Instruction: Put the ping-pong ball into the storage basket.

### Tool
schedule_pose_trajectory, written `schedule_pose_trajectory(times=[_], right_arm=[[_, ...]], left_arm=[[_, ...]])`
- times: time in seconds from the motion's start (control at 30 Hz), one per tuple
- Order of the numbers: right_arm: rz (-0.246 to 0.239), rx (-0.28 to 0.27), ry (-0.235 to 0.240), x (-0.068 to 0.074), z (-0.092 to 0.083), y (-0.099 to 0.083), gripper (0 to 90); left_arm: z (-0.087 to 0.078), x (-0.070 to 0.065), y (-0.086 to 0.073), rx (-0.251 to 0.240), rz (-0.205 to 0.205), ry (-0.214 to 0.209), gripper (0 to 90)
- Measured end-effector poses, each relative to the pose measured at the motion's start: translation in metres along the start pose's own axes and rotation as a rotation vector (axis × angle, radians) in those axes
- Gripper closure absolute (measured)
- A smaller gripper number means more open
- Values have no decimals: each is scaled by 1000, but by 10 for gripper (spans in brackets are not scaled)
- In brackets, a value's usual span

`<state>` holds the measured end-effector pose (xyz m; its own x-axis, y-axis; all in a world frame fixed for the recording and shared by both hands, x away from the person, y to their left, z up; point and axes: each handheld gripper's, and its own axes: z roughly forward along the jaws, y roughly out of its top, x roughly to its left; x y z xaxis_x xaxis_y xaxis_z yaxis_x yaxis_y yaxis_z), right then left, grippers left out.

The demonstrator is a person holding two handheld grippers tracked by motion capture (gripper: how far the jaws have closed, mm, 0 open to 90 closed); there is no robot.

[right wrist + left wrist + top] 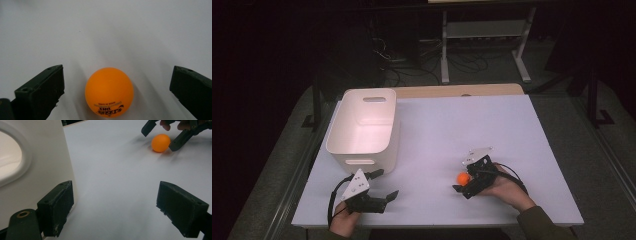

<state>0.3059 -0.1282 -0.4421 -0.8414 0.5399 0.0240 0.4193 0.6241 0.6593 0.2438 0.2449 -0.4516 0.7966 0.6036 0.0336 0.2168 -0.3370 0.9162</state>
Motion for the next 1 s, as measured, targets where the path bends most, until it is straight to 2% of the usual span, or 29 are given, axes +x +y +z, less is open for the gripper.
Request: schedule_pose_trajectory(times=[0.47, 1.0], right_arm=[[-13, 36, 22, 2, 5, -2, 0], [-2, 42, 36, 2, 5, -3, 0]], left_arm=[[0, 0, 0, 1, 2, 1, 142], [0, 0, 0, 2, 0, 1, 141]])
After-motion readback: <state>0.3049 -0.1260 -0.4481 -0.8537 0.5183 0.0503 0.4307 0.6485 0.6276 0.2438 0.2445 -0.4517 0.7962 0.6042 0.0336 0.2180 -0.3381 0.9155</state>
